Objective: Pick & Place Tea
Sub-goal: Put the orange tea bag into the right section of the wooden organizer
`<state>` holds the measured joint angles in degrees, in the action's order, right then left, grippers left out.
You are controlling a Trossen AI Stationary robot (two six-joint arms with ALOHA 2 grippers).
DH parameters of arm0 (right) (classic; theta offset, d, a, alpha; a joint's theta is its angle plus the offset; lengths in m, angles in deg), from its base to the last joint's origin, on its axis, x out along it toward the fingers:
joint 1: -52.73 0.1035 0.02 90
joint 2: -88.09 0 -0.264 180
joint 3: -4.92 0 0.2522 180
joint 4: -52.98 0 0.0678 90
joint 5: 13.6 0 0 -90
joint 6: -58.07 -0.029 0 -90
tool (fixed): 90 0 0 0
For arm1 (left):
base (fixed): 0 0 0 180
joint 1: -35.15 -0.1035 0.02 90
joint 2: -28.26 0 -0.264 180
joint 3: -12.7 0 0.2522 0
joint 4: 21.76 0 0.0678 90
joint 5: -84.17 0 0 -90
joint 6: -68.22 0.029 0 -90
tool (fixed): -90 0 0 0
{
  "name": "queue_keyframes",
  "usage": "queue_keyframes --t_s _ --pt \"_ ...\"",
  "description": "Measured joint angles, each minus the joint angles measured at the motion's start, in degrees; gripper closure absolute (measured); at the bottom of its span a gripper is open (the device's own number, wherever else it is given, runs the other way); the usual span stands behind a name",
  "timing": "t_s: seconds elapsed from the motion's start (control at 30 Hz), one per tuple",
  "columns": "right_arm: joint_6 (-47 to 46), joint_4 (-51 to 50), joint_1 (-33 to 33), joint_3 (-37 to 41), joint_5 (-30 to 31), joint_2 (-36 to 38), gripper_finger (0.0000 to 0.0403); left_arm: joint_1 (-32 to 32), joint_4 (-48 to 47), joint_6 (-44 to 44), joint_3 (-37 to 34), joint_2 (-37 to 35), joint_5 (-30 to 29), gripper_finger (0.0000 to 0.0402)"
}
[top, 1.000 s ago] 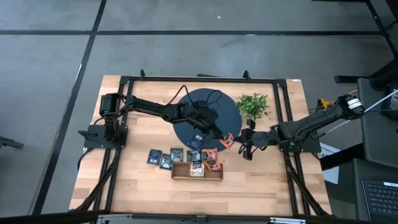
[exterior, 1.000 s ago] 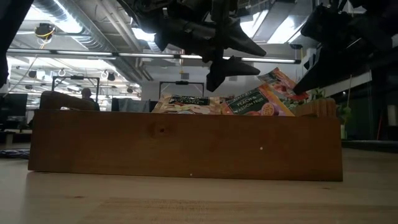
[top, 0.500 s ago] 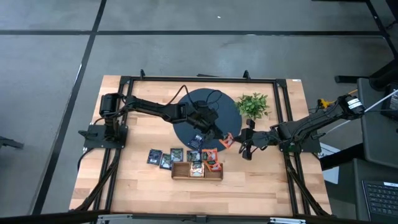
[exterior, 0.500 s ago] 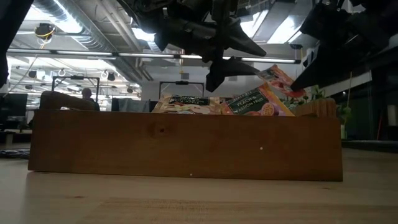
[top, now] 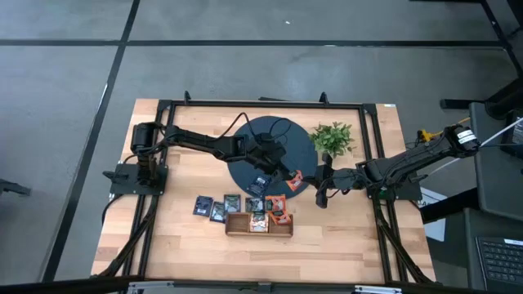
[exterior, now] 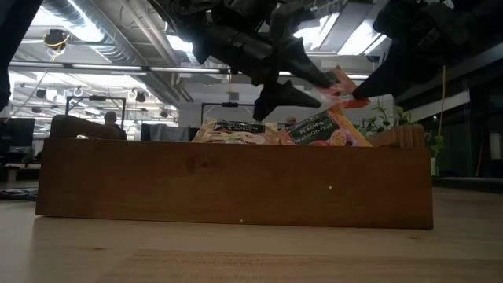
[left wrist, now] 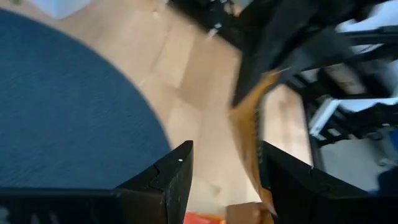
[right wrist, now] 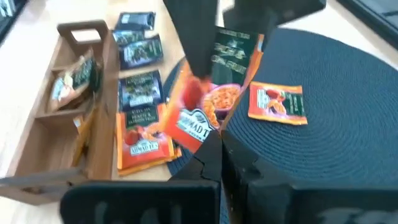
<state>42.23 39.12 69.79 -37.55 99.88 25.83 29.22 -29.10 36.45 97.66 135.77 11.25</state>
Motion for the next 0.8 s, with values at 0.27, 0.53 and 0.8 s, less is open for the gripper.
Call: queue_keyframes --t_s 0.27,0.53,0.8 --pt "1.4 1.2 0.0 0.0 0.0 0.0 0.04 0.0 -1.4 1.1 0.0 0.0 -1.7 0.0236" --pt "1.4 1.2 0.0 0.0 0.0 0.0 0.04 0.0 -0.1 5.0 0.0 0.0 0.1 0.0303" --pt "1.4 1.1 0.0 0.0 -0.1 0.0 0.04 0.7 0.6 8.3 0.0 0.0 1.6 0.0384"
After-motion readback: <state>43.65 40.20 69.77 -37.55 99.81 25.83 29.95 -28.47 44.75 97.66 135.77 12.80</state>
